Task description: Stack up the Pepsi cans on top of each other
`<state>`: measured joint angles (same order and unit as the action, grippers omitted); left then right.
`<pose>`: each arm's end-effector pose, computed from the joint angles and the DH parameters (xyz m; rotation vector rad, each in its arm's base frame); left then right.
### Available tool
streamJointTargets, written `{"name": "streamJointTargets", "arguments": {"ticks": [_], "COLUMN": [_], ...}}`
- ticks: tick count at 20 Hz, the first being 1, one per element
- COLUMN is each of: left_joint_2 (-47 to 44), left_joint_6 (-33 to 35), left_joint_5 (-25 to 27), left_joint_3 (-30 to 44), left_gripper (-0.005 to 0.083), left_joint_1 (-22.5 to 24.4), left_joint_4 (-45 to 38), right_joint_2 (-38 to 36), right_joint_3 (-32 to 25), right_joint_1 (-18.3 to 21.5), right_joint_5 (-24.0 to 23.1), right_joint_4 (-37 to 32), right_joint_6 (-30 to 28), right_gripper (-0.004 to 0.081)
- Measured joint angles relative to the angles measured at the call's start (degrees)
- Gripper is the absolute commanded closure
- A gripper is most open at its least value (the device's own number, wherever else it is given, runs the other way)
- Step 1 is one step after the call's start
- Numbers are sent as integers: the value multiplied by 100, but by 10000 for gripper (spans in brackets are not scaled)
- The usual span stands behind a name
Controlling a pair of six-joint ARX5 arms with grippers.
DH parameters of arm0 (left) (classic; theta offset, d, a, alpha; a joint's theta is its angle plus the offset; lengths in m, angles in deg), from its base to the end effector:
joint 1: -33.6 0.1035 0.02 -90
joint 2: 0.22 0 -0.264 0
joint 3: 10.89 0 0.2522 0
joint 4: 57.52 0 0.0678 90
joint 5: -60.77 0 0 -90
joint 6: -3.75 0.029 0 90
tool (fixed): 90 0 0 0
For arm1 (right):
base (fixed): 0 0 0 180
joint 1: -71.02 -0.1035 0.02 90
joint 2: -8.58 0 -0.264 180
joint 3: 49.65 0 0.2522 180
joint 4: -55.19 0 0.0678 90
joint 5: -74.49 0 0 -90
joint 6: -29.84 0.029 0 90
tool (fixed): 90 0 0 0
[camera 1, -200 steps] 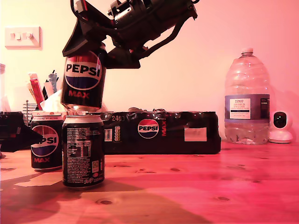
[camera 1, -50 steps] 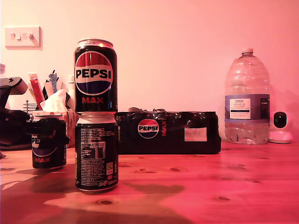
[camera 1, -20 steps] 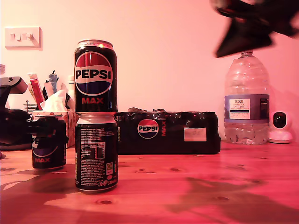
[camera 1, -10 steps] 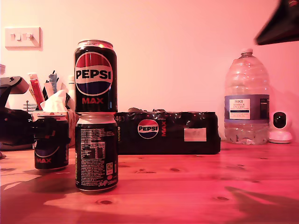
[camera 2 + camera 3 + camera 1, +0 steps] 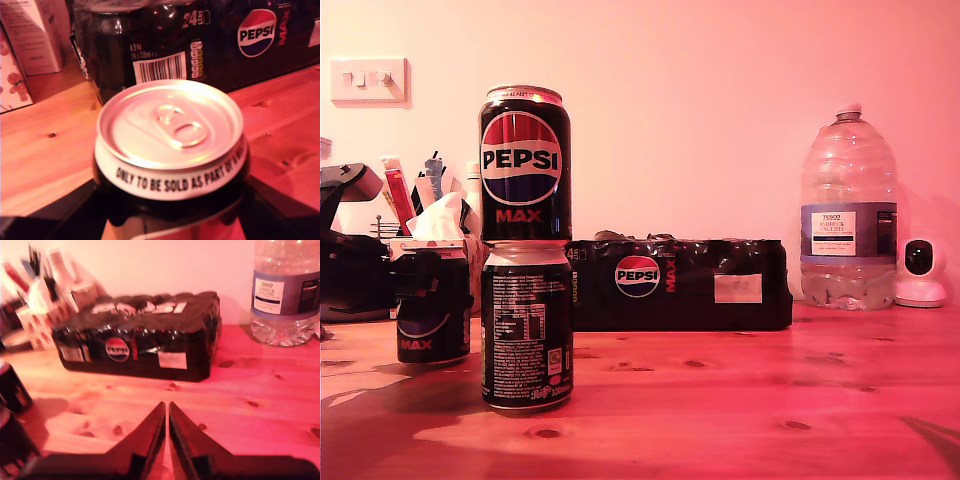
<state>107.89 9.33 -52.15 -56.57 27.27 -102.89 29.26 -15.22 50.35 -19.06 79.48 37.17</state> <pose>0.3060 -0.0453 0.1031 0.0511 0.2728 -0.5206 0.1064 0.0382 0.2390 0.0879 0.1993 0.2859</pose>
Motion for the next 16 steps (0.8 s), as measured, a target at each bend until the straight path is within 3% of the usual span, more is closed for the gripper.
{"name": "streamJointTargets", "arguments": {"ticks": [6,16], "left_joint_2": [-179,-1867], "left_joint_6": [-2,66], "left_joint_5": [-170,-170], "left_joint_3": [0,48], "left_gripper": [529,529], "left_joint_1": [-2,-2], "left_joint_4": [332,1954], "right_joint_2": [-20,-20], "right_joint_3": [0,0], "right_joint_1": [0,0], "right_joint_5": [2,2], "right_joint_4": [37,39], "right_joint_6": [17,37], "right_gripper": [783,783]}}
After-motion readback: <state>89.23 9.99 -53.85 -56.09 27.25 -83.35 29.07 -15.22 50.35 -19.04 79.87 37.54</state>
